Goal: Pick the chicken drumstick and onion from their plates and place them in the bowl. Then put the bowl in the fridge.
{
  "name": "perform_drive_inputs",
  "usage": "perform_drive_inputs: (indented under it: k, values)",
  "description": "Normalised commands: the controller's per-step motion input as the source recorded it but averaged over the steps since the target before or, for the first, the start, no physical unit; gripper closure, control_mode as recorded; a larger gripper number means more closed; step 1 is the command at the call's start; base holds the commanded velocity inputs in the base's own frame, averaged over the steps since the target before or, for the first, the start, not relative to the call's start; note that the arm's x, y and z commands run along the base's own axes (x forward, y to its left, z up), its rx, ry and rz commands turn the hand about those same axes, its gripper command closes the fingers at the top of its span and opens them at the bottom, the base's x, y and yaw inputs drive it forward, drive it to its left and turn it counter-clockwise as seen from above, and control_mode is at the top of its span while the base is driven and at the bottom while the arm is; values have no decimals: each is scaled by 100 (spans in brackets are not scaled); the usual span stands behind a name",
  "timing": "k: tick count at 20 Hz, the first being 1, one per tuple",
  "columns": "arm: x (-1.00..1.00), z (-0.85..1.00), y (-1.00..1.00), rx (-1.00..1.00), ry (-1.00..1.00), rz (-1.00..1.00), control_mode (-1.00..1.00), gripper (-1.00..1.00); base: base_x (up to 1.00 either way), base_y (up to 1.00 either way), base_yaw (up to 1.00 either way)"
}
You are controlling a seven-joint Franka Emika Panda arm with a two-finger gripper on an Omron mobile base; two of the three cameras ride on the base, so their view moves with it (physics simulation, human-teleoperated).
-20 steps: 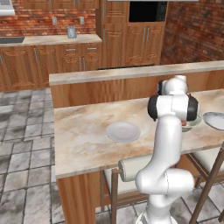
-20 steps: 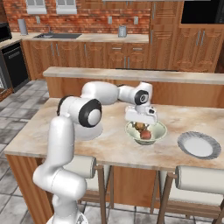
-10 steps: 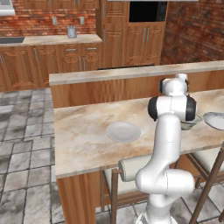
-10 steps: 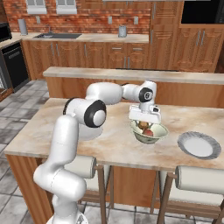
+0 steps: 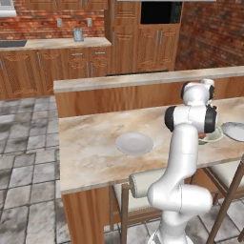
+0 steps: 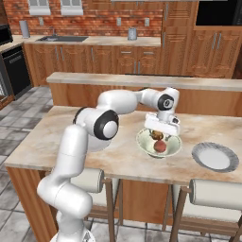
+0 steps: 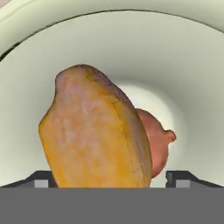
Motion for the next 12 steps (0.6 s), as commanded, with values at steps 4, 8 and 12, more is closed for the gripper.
perform_drive_inputs:
  k: [4, 8, 12]
  values:
    - [-19, 21, -1, 9, 0, 0, -100, -100, 0, 0, 0]
    - [-17, 26, 0, 5, 0, 0, -100, -100, 0, 0, 0]
    - [-33, 24, 0, 3, 0, 0, -100, -100, 0, 0, 0]
